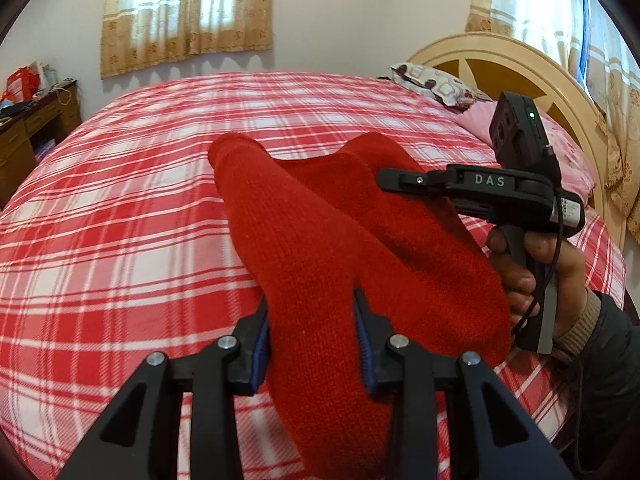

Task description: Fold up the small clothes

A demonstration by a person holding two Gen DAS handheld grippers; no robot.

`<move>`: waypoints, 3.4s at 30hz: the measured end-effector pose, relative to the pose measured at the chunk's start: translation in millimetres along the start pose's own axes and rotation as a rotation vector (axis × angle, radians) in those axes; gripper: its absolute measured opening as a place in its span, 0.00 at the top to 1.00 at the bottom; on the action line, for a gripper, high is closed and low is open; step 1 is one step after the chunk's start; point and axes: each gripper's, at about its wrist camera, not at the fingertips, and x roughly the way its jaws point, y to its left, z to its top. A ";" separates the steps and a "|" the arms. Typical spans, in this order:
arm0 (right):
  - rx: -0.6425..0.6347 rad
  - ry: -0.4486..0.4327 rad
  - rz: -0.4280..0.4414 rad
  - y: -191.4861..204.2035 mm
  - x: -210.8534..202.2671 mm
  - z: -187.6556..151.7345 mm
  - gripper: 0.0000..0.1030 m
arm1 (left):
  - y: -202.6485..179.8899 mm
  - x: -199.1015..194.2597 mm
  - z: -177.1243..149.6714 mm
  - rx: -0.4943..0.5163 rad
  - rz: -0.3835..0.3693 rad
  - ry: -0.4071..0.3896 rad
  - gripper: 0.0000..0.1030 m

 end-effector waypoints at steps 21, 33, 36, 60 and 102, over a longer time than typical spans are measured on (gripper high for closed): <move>-0.095 0.145 0.053 87.0 90.3 -2.9 0.75 | 78.8 -44.0 -36.4 -0.153 0.089 -0.049 0.64; -0.151 0.196 0.074 118.7 126.2 0.5 0.75 | 109.7 -57.3 -48.3 -0.205 0.137 -0.077 0.64; -0.164 0.209 0.078 125.6 135.8 -1.3 0.75 | 116.4 -57.4 -52.3 -0.216 0.144 -0.074 0.64; -0.198 0.291 0.102 155.8 177.6 -13.1 0.75 | 138.8 -69.7 -77.8 -0.264 0.190 -0.064 0.64; -0.166 0.197 -0.088 135.4 148.0 -26.3 0.64 | 151.3 -81.7 -93.5 -0.289 0.337 -0.142 0.33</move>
